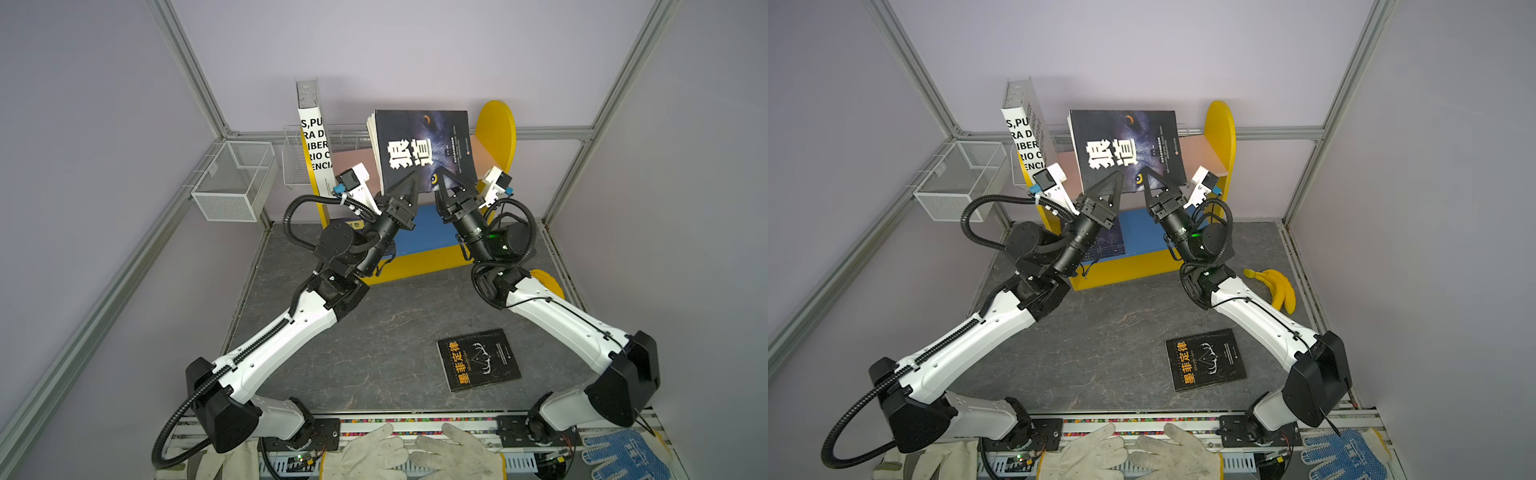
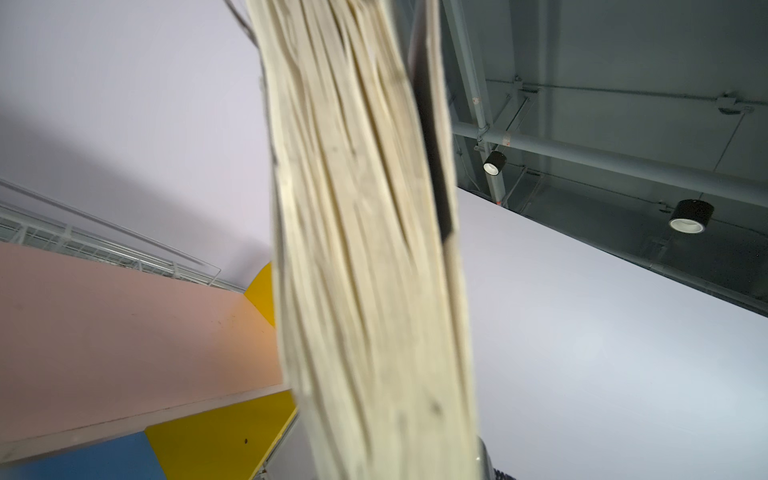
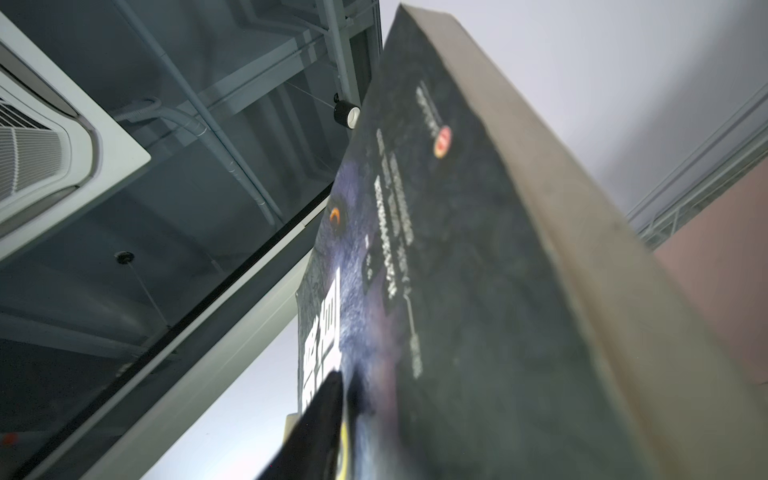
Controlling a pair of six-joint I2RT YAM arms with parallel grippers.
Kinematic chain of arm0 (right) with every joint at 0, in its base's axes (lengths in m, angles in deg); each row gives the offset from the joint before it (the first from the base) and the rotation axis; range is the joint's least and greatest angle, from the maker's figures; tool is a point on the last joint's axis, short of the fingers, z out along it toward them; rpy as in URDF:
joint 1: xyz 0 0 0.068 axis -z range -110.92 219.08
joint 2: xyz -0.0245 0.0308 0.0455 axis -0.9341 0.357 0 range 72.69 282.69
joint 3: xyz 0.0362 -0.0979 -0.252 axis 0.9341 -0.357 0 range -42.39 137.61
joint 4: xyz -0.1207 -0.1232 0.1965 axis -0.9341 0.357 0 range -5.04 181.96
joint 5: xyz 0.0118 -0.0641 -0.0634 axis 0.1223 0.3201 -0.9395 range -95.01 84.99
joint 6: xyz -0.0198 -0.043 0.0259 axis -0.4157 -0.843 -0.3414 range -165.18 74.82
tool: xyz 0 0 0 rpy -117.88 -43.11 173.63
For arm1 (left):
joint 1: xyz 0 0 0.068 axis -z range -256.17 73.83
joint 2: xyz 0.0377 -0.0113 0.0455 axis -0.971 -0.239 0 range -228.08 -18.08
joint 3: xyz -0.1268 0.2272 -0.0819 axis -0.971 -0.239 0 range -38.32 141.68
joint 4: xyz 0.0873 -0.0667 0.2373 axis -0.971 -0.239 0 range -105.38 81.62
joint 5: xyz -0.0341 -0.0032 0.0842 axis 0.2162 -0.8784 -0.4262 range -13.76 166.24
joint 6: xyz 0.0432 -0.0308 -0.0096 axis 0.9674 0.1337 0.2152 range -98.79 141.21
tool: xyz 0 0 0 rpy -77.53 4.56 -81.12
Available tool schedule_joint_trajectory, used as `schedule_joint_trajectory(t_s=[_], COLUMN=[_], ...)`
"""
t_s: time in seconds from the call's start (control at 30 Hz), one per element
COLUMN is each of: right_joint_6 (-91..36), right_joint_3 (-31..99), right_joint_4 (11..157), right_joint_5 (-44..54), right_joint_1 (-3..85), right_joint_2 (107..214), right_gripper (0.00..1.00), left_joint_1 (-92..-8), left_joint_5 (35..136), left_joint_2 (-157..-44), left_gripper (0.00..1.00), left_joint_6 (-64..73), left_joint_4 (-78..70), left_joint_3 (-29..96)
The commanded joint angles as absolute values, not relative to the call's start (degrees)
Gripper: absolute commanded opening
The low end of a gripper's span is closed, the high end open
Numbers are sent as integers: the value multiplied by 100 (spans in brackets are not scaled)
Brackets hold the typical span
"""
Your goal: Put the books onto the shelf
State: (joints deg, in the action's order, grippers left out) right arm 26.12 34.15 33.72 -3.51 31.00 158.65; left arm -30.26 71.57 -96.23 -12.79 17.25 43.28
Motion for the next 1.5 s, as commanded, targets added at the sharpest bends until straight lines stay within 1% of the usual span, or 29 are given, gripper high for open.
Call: schedule_joint_trajectory(t_s=[0.0,0.07,0.1,0.2,0.27,0.33,0.4,0.47,0.57,0.7,0.77,0.8,0.93,1.03,1.13,1.17,1.23,1.3,1.33,1.37,1.4,1.47], right_joint_6=[2280,2032,1888,1741,2058,2503,3067,3535,3726,3722,3774,3790,3887,3964,4104,4121,4418,4569,4640,4721,4781,4921], right_joint_3=[3798,3991,4094,4526,4848,5045,5163,5388,5565,5518,5534,5530,5398,5308,5241,5236,5252,5302,5360,5421,5481,5609], right_joint_4=[3625,3831,3903,4027,3837,3186,2395,1821,1650,1566,1519,1511,1542,1618,1550,1483,1313,1109,988,869,788,614], right_joint_5=[505,1015,1302,2442,3119,3542,3712,3882,4014,4177,4325,4379,4294,4113,3868,3772,3579,3361,3269,3188,3114,2969], right_joint_1=[3183,3292,3349,3614,3775,3862,3920,3951,3932,3888,3835,3804,3777,3793,3809,3815,3824,3832,3834,3833,3832,3823], right_joint_2=[15976,16061,16119,16423,16767,17105,17426,17711,17937,17935,17930,17923,17887,17892,17921,17943,17982,18031,18067,18108,18144,18230], right_gripper=[64,78,80,82,82,80,78,74,71,68,65,61,39,29,22,21,19,18,18,17,17,17], left_joint_1=[-3261,-3366,-3400,-3539,-3632,-3700,-3757,-3789,-3835,-4003,-4190,-4269,-4566,-4719,-4778,-4778,-4778,-4778,-4778,-4778,-4778,-4778], left_joint_5=[7245,7351,7357,7490,7625,7718,7868,8004,8104,8211,8431,8534,8876,9136,9195,9184,9215,9183,9104,9033,8994,8949], left_joint_2=[-9292,-9248,-9227,-9157,-9105,-9070,-9076,-9102,-9122,-9201,-9241,-9258,-9423,-9581,-9647,-9623,-9509,-9244,-9072,-8905,-8800,-8651], left_gripper=[5,4,3,2,2,2,2,2,2,2,2,2,2,3,11,18,37,61,69,75,79,82], left_joint_6=[-795,-599,-535,-355,-273,-238,-203,-149,-129,-175,-317,-373,-514,-516,-453,-430,-436,-527,-602,-696,-783,-989], left_joint_4=[764,-31,-351,-1351,-1865,-2263,-2676,-3078,-3392,-3650,-3568,-3500,-3472,-3611,-3648,-3606,-3339,-2790,-2458,-2132,-1889,-1477], left_joint_3=[5014,5440,5612,6181,6481,6723,7002,7261,7405,7532,7487,7471,7619,7882,7970,7912,7591,6946,6568,6181,5892,5466])
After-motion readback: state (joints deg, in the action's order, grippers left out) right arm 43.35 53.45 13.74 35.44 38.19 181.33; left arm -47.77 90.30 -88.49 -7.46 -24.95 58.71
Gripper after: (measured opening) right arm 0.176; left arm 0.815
